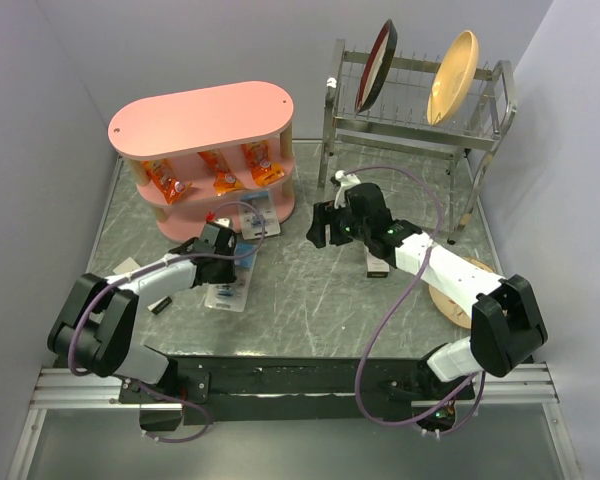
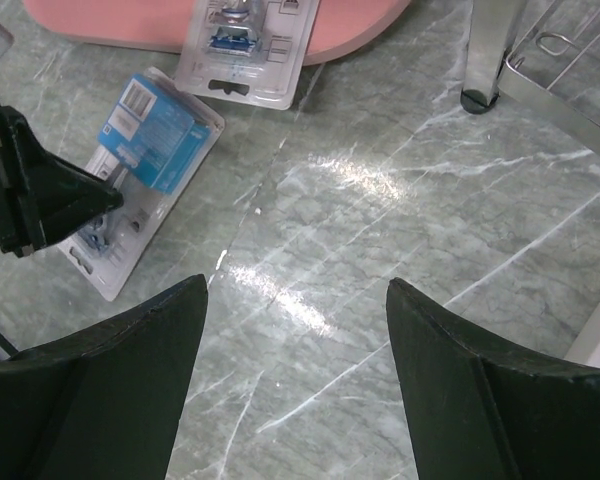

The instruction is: Place and organize the shaving razors onto the shelf

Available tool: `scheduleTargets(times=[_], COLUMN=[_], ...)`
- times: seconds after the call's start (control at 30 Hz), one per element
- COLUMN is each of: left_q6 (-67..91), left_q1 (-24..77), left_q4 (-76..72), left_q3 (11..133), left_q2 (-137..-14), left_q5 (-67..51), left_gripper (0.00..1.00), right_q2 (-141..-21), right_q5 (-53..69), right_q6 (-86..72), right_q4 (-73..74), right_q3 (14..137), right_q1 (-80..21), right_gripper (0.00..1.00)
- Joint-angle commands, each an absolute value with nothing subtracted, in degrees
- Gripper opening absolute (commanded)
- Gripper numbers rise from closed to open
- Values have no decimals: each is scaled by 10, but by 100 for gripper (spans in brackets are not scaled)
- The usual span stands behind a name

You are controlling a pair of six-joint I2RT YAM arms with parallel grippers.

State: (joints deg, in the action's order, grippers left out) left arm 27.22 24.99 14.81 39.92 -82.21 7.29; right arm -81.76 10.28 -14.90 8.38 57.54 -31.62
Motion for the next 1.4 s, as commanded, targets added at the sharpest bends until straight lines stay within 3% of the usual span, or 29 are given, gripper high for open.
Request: scheduleTargets(times=[0.0,0.1,0.43,0.77,1.37], left_q6=[265,259,240,228,244], left_q1=[253,258,316,191,150], left_q4=[144,141,158,155,80], left_q3=[423,418,410,425,427], left_q2=[-838,-824,-711,-706,-767], left_q5=[59,48,48,81,115], left_gripper=[18,1,1,1,4], right_q2=[-795,-795,-805,-829,-831], right_q5=[95,91,93,102,109], right_q6=[-150,-149,-146,-152,-168], right_q4=[61,61,69,69,54], right_q3=[569,571,584,604,587], right_q1=[-312,-312,-307,-308,-313], right_gripper=[80,80,80,80,80])
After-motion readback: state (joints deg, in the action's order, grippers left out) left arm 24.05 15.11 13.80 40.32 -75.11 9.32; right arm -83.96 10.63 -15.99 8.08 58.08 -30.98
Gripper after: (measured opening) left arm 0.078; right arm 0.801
